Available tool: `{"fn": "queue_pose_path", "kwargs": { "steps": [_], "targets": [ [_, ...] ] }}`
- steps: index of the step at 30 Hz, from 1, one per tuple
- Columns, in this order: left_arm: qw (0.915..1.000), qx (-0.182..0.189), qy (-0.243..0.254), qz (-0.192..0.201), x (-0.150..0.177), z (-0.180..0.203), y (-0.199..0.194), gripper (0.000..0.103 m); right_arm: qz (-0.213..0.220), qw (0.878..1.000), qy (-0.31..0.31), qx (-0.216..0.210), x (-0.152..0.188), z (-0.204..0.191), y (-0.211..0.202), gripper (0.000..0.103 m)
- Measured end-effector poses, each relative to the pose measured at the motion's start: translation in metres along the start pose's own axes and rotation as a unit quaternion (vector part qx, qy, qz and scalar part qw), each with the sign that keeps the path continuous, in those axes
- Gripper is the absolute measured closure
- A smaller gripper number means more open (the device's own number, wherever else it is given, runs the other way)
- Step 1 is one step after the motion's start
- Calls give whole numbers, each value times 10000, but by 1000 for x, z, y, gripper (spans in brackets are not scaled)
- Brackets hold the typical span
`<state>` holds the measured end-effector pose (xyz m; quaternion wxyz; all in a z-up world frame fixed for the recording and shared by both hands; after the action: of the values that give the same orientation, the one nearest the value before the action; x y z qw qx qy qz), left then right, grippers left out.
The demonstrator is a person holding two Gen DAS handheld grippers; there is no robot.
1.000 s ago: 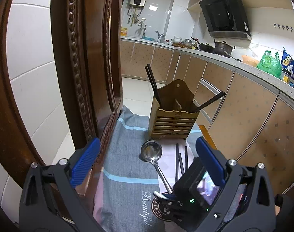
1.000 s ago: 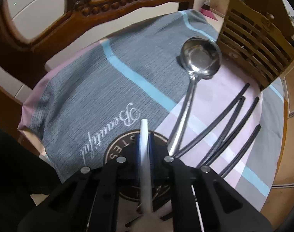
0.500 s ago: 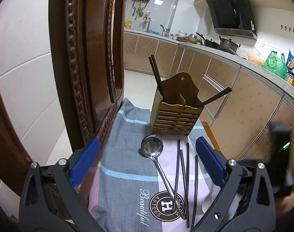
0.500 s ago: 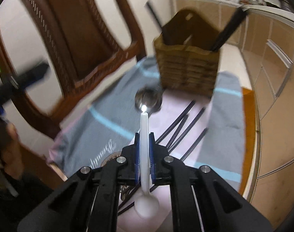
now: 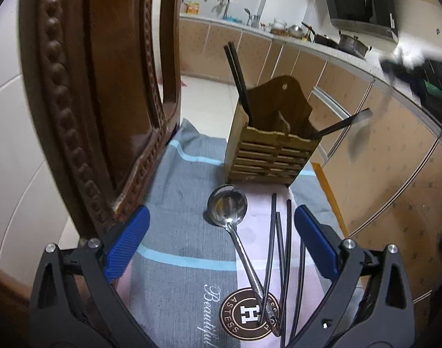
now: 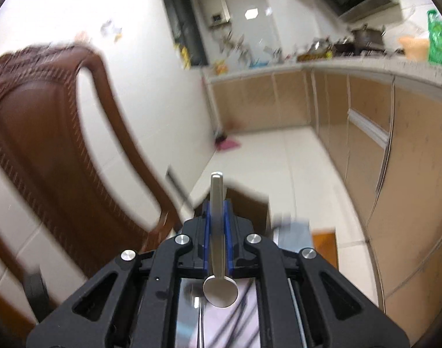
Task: Organize utensils
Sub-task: 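Lift the white spoon with the right tool and carry it over the holder, then drop the white spoon into the holder with the right tool while the left tool grasps the steel ladle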
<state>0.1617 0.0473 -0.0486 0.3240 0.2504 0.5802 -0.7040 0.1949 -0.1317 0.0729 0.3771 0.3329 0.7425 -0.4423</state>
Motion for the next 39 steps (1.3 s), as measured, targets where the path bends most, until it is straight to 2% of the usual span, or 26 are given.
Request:
{"fn": "queue_pose_path", "kwargs": {
  "steps": [3,7,11,14,16,17,19,21,23,25,28,30,33,35,37,39],
  "targets": [
    [9999,8,47,-120,-3,0,10,5,131,9997,33,217,-22,-1,29,94],
    [9997,-30,-47,-259,-4,-6,23,7,278,9984,-60,480,-25,0,70,94],
    [9994,-23,32,-331,-6,-8,32,13,6,9980,-60,624,-11,10,116,94],
    [9991,-67,29,-422,-4,-13,41,21,-239,9980,-29,582,5,15,128,91],
    [9986,-44,-45,-523,-2,-16,49,27,-201,9986,-115,486,10,16,115,74],
    [9984,-19,-83,-556,-1,-17,52,28,-115,9990,-69,427,13,18,103,70],
    [9982,-35,-72,-599,1,-17,58,31,168,9993,126,306,20,24,67,53],
    [9978,-32,31,-664,2,-14,66,32,488,9979,392,162,38,35,19,44],
    [9971,15,98,-751,3,-13,76,33,705,9949,709,109,64,56,-26,41],
    [9963,-11,191,-841,3,-12,91,41,704,9925,973,218,93,75,-49,41],
    [9949,3,272,-972,1,-13,112,51,-4,9902,1374,251,121,103,-50,41],
    [9938,-5,307,-1065,1,-14,127,54,-76,9915,1287,173,120,107,-51,41],
    [9928,96,355,-1140,1,-12,146,58,-74,9964,808,240,116,103,-56,41],
    [9918,95,452,-1191,3,-10,157,64,-105,9963,828,206,115,107,-56,41],
    [9909,152,541,-1220,5,-7,164,81,-180,9952,940,205,115,111,-53,41],
    [9912,112,608,-1172,3,-3,163,91,-253,9947,962,252,120,118,-51,41]
  ]
}}
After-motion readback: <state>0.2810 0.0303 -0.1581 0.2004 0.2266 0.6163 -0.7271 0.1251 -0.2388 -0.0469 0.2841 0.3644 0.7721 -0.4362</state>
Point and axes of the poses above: each gripper's, at about its wrist camera, not at the fingertips, and y roughly the way its jaws point, z to its right, x to its underside, the point moved 2 cm from there along y, roughly the way its jaws point, and after that the axes turned 3 degrees about y, right-handed, at the moved point
